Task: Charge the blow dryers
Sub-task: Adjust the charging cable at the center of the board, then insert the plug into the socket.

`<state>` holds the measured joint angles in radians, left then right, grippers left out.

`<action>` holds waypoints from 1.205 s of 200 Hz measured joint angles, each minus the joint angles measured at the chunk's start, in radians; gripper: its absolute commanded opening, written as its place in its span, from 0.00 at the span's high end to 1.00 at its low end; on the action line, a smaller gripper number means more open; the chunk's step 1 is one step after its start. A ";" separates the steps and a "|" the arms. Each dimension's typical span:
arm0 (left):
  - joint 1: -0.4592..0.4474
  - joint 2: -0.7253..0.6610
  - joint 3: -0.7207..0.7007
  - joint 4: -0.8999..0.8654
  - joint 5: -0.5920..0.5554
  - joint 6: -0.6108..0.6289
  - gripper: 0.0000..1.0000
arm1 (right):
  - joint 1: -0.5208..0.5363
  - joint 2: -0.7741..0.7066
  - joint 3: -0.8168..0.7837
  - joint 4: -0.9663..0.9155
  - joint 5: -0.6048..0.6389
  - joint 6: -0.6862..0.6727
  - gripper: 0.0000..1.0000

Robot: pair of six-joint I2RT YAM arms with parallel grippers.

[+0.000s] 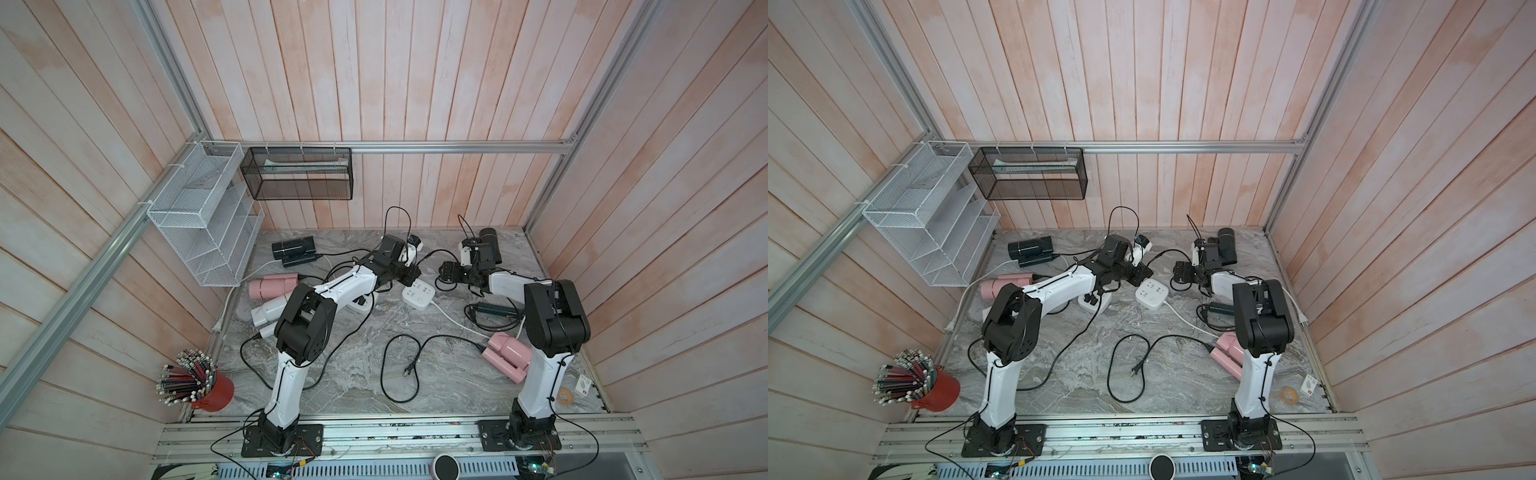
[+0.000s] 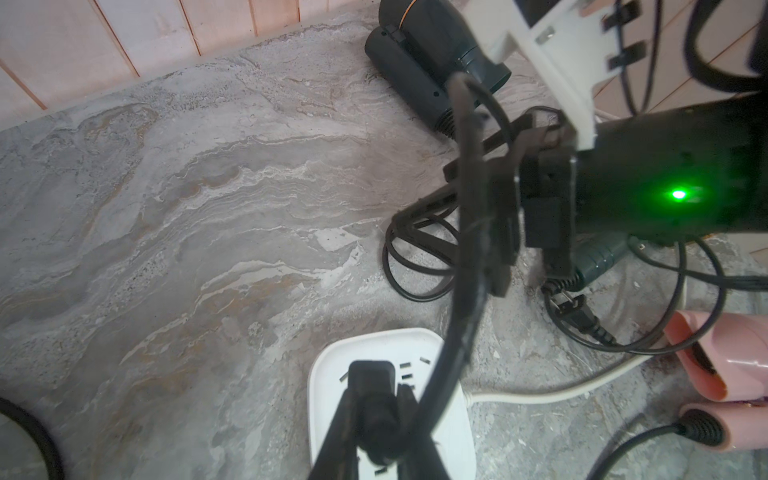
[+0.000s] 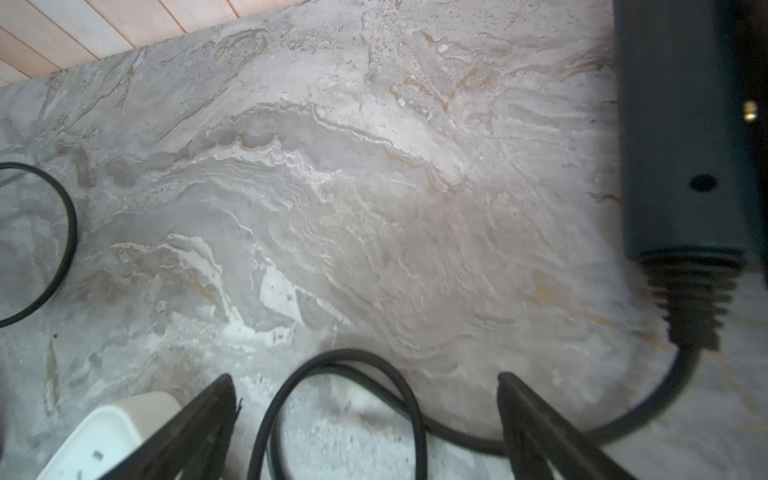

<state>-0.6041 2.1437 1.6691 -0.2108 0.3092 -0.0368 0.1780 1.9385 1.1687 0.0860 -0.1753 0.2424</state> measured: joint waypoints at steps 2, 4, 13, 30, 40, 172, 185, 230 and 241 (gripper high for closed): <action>0.000 0.002 0.001 -0.001 0.000 -0.002 0.85 | 0.000 -0.006 -0.007 0.002 0.000 0.000 0.02; 0.000 0.002 0.002 -0.003 0.000 -0.002 0.85 | 0.000 -0.011 -0.011 0.003 0.000 0.000 0.02; 0.000 0.010 0.010 -0.011 0.000 -0.006 0.85 | 0.001 -0.042 -0.039 0.011 0.000 0.000 0.02; 0.000 0.024 0.028 -0.022 0.000 -0.013 0.85 | 0.003 -0.095 -0.088 0.021 -0.004 0.000 0.02; 0.000 0.034 0.040 -0.028 0.000 -0.014 0.85 | 0.004 -0.126 -0.114 0.023 -0.006 0.000 0.02; -0.016 0.111 0.139 -0.123 -0.004 -0.016 0.85 | 0.039 -0.419 -0.283 -0.013 -0.016 0.028 0.02; -0.021 0.111 0.139 -0.135 -0.005 -0.016 0.85 | 0.042 -0.417 -0.292 -0.019 -0.010 0.028 0.01; -0.036 0.112 0.140 -0.164 -0.039 -0.013 0.85 | 0.051 -0.392 -0.302 -0.029 0.002 0.028 0.01; -0.037 0.114 0.140 -0.171 -0.050 -0.013 0.85 | 0.051 -0.389 -0.302 -0.029 0.004 0.028 0.01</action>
<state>-0.6411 2.2574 1.8095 -0.3813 0.2592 -0.0494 0.2295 1.5494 0.8665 0.0574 -0.1711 0.2707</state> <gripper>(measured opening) 0.176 0.985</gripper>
